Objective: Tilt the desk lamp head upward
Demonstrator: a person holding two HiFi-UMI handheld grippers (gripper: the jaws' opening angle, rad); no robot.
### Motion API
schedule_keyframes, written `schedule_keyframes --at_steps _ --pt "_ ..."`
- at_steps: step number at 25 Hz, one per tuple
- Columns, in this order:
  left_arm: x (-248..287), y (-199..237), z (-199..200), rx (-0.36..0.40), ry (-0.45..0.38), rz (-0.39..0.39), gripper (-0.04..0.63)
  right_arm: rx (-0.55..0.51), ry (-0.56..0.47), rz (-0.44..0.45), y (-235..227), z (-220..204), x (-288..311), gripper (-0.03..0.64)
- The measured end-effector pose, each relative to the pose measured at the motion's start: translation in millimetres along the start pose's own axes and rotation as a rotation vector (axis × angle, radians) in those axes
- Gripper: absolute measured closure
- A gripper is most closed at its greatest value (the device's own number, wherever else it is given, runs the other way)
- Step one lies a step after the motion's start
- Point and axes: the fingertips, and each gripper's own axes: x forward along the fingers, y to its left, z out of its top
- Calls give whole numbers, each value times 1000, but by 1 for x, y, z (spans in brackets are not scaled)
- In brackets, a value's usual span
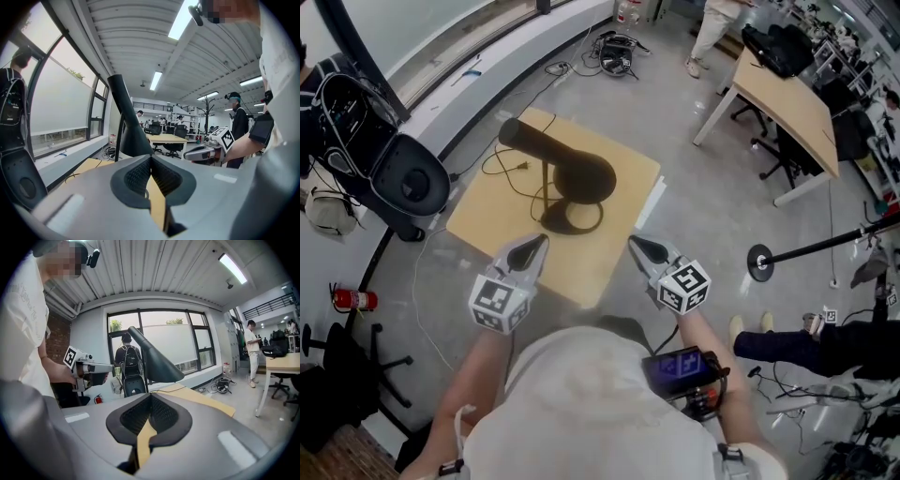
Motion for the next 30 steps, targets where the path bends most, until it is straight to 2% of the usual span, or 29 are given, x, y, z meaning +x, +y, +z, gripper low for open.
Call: schedule_keyframes --at_steps 10,20,22,30 --pt "17 17 15 -30 -8 110 594 -14 11 92 -36 8 24 604" --pt "5 60 87 17 -96 228 591 -27 -18 174 -64 32 53 604" --pt "3 66 102 33 -102 239 568 -33 -24 186 -67 36 57 604" --pt "4 75 156 114 -101 270 385 -44 -23 202 -78 39 63 604"
